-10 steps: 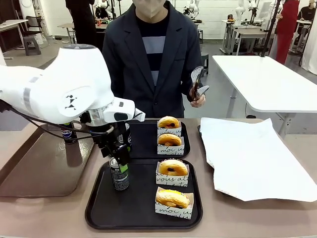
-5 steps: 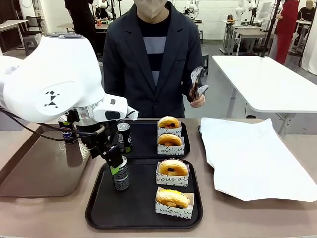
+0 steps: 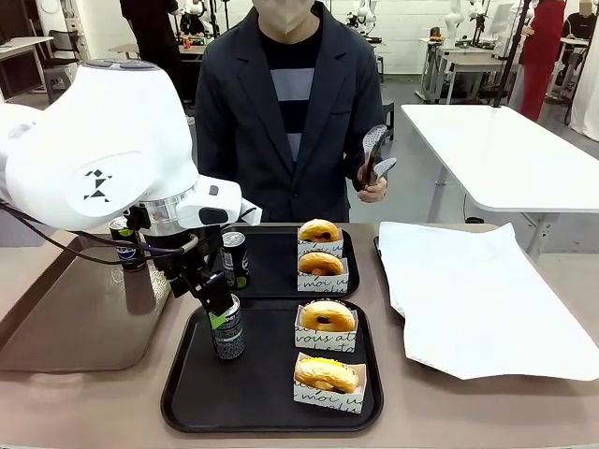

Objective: Set up donuts and drinks on trays.
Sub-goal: Pick up one Pepsi coke from the Handle tray and place it on the Flat Tray without a Pepsi coke.

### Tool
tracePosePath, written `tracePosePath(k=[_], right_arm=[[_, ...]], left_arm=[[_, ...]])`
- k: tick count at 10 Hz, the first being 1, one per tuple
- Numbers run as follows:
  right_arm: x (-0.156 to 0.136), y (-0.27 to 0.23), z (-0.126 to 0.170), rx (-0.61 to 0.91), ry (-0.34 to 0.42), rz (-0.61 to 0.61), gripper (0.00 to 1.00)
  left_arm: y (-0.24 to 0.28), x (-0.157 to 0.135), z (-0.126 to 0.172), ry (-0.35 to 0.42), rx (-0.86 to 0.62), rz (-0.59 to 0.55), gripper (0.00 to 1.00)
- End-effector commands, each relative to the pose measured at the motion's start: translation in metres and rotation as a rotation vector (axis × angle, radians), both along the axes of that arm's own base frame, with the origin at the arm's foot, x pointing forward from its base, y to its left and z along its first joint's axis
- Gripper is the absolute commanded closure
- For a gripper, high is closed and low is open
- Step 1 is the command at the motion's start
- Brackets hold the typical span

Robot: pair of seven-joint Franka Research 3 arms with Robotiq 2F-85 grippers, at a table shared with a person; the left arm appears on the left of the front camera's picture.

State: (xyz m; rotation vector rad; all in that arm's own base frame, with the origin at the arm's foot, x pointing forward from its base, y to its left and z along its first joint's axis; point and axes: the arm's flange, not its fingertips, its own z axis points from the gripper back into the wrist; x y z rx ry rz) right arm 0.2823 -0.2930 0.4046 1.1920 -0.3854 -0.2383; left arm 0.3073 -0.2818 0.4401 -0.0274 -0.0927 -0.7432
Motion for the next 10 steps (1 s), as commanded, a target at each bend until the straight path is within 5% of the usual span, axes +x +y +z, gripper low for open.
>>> tracePosePath(k=[1, 5, 10], right_arm=[[0.000, 0.000, 0.001, 0.008, -0.008, -0.002, 0.00], [0.000, 0.000, 0.001, 0.008, -0.008, -0.002, 0.00], [0.000, 0.000, 0.001, 0.008, -0.008, -0.002, 0.00]], left_arm=[[-0.001, 0.000, -0.001, -0.008, -0.003, -0.014, 0.00], [0.087, 0.029, 0.033, -0.095, -0.035, 0.224, 0.00], [0.210, 0.029, 0.042, -0.142, -0.056, 0.520, 0.00]])
